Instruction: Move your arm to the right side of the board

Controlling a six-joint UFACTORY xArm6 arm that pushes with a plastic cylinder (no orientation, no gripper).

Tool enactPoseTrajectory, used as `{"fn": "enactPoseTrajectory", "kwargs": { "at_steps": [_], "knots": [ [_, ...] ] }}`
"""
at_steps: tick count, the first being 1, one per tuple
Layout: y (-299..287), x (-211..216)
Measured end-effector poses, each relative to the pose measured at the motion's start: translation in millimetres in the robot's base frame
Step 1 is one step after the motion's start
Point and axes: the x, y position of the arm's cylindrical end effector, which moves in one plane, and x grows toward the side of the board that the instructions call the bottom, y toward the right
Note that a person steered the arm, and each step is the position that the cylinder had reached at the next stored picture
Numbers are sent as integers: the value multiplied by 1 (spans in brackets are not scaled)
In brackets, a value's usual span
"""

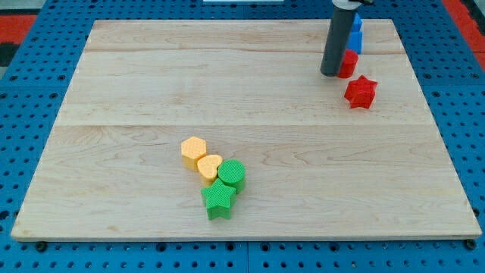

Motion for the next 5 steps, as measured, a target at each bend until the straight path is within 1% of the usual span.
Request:
{"fn": "enactPoseTrajectory", "kwargs": {
  "at_steps": [1, 2, 3, 4, 5],
  "knots": [
    [19, 0],
    [16, -1],
    [0, -1],
    [-55, 0],
    [-123, 37]
  ]
}}
